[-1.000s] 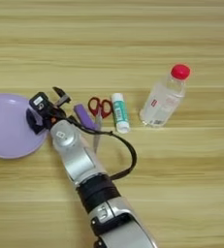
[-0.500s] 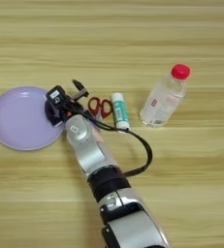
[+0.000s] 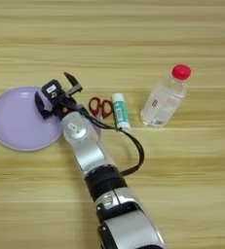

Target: Move the objects on the table

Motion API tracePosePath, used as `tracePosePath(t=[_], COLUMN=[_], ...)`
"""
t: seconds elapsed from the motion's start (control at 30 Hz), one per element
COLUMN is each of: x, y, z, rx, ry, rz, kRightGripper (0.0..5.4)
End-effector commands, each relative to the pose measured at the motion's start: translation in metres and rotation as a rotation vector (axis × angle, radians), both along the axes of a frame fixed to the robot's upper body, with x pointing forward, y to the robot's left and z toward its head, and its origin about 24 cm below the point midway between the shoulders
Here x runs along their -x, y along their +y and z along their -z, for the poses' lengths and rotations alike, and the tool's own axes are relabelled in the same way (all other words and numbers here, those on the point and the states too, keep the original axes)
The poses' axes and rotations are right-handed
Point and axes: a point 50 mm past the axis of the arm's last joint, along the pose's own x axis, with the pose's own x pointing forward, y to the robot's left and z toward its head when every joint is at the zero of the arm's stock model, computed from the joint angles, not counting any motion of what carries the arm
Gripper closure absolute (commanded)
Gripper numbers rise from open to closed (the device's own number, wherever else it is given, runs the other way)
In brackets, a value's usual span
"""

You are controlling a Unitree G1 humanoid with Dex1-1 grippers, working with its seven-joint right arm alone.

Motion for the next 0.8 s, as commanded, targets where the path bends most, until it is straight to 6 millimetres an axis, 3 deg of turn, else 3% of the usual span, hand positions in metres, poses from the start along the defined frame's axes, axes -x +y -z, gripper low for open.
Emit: tracePosePath(t=[0.03, 0.33, 0.8], x=[-0.012, -0.007, 0.012], y=[0.004, -0.007, -0.052], z=[-0.043, -0.055, -0.048], rx=[-0.049, -0.078, -0.177], ry=[-0.159, -0.198, -0.201], rz=[-0.024, 0.014, 0.207], kRightGripper=[0.03, 0.03, 0.03])
